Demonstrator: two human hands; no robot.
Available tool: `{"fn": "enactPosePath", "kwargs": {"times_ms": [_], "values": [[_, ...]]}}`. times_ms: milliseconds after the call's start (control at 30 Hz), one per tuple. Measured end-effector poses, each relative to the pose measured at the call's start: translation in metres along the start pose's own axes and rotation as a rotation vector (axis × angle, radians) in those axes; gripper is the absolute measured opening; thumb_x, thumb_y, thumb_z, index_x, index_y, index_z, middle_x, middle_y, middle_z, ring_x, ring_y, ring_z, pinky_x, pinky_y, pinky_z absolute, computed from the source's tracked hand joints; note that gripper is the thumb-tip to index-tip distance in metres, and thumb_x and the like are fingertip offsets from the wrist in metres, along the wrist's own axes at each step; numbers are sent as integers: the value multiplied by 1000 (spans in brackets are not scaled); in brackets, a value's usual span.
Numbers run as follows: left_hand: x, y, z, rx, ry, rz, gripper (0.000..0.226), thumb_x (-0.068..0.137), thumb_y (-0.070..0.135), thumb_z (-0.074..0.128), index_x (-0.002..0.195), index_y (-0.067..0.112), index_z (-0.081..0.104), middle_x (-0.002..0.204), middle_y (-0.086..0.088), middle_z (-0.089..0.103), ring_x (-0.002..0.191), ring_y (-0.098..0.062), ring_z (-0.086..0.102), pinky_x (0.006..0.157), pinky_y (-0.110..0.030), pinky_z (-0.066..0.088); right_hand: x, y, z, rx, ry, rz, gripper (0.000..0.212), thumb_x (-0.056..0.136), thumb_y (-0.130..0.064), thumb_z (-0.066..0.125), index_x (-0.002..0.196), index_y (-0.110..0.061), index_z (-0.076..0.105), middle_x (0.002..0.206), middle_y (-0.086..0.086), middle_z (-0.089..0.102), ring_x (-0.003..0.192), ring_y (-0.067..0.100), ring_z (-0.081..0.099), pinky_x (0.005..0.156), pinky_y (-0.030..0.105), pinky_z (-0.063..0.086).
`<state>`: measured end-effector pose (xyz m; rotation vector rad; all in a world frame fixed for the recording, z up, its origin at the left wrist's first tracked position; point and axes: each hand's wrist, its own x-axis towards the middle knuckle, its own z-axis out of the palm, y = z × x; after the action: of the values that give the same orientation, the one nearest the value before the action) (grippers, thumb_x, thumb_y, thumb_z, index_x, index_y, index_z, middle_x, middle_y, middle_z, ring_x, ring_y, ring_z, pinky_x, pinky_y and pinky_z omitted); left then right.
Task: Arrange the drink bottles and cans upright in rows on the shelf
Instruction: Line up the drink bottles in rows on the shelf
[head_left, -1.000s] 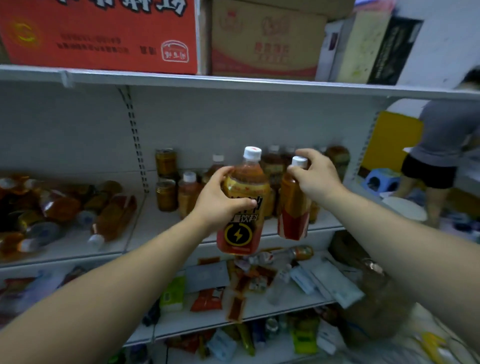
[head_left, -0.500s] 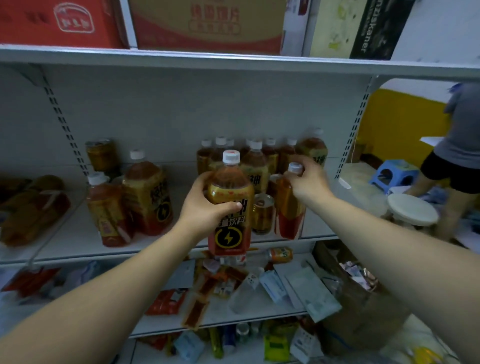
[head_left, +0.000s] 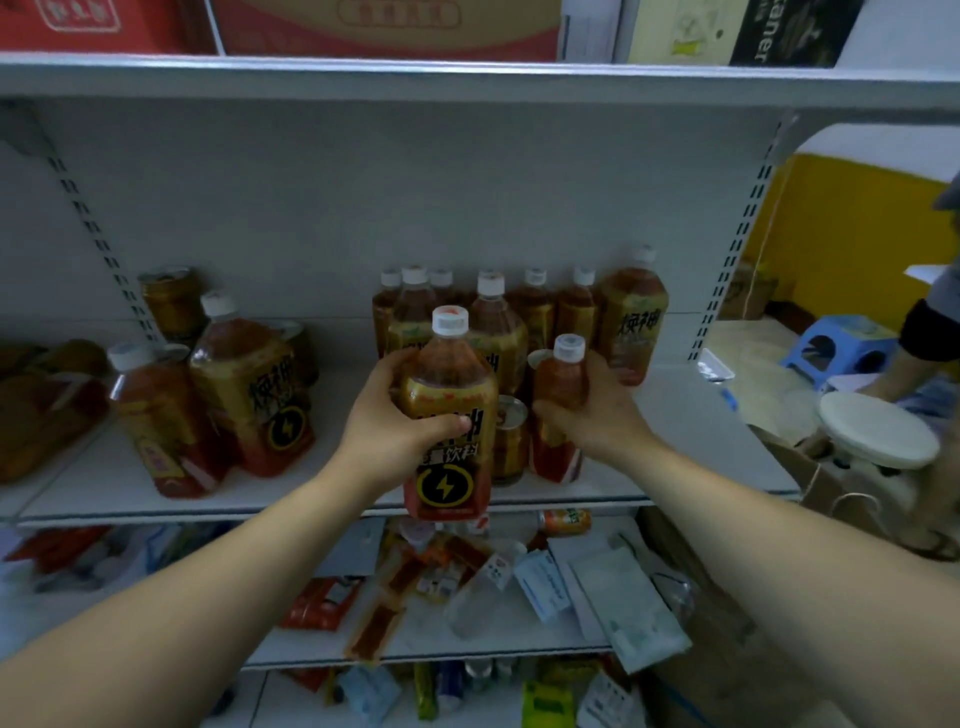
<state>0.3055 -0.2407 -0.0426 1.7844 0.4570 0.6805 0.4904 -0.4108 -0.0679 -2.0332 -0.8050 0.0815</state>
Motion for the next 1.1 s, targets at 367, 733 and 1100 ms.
{"fn": "enactPosePath", "kwargs": {"times_ms": [367, 733, 1100], "values": [[-45, 30, 22, 104, 195, -1, 75, 59, 18, 88, 119, 35, 45, 105, 14, 62, 89, 10, 61, 66, -7, 49, 36, 8, 1, 48, -189, -1, 88, 74, -56, 69, 144, -22, 28, 138, 9, 46, 125, 29, 47, 102, 49, 41], [-34, 54, 87, 32, -10, 79, 80, 56, 33, 88, 123, 38, 44, 107, 17, 61, 96, 6, 60, 78, -15, 50, -31, -23, -64, 220, -149, -228, 72, 72, -74, 42, 126, -27, 52, 121, -7, 58, 111, 10, 54, 88, 24, 44], [-2, 39, 205, 115, -310, 4, 101, 67, 22, 83, 146, 23, 22, 121, 16, 50, 113, -6, 49, 90, -21, 44, -14, 58, -138, 167, -117, 24, 45, 70, -38, 81, 104, -42, 53, 98, -23, 61, 90, -7, 58, 72, 16, 42]]}}
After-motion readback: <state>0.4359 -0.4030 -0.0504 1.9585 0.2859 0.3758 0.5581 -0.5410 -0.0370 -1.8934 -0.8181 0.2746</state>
